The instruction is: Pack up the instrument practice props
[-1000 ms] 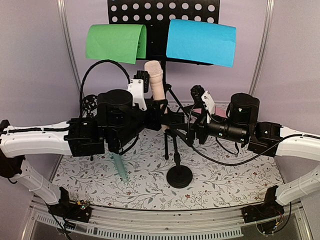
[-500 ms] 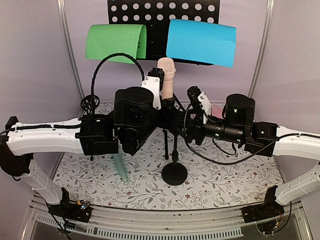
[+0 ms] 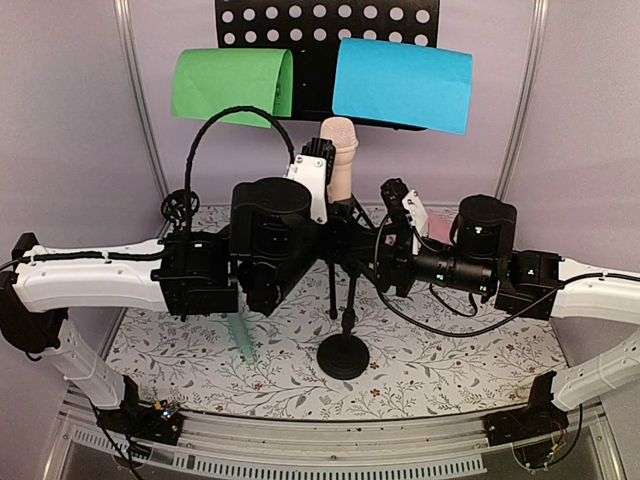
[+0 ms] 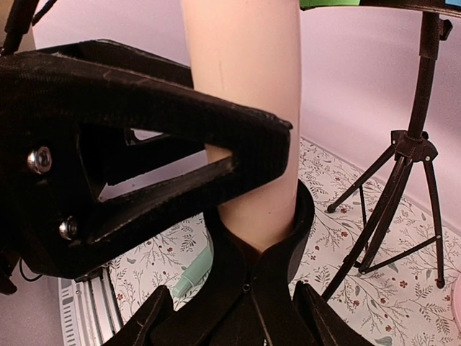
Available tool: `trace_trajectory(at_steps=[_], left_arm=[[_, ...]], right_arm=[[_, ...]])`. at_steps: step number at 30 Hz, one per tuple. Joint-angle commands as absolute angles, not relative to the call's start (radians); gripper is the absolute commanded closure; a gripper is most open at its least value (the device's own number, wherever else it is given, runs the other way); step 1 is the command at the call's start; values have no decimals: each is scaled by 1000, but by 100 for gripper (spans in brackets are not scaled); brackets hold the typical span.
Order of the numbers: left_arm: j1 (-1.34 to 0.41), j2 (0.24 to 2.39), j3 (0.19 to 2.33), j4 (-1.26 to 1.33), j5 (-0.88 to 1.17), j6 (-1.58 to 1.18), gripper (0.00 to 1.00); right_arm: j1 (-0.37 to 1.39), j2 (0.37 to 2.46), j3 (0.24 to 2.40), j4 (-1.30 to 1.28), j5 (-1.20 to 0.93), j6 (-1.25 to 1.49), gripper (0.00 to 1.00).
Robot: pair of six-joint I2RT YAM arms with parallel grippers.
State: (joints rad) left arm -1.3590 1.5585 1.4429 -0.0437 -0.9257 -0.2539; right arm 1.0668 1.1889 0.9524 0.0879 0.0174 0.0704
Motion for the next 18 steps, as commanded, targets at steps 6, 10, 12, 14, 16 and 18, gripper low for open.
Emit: trace_trajectory(at_steps=[6, 10, 12, 14, 16, 18], left_arm=[[-1367, 1526, 1456, 66, -920, -193, 100], [-1366, 1512, 1445, 94, -876, -143, 100], [-1367, 1502, 1447, 98, -862, -122, 100], [-1367, 1486, 1447, 105, -854, -98, 100], [-1365, 1473, 1447, 112, -849, -76, 100], [-1365, 1462, 1448, 115, -845, -56, 100]], right_arm=[[1065, 1143, 905, 104, 40, 77, 99], [1064, 1155, 909, 101, 21, 75, 100], [1066, 1158, 911, 97, 16, 75, 100], [1066, 1160, 910, 95, 12, 70, 100], [1066, 1160, 908, 95, 8, 66, 100], [1067, 1161, 907, 92, 7, 62, 100]])
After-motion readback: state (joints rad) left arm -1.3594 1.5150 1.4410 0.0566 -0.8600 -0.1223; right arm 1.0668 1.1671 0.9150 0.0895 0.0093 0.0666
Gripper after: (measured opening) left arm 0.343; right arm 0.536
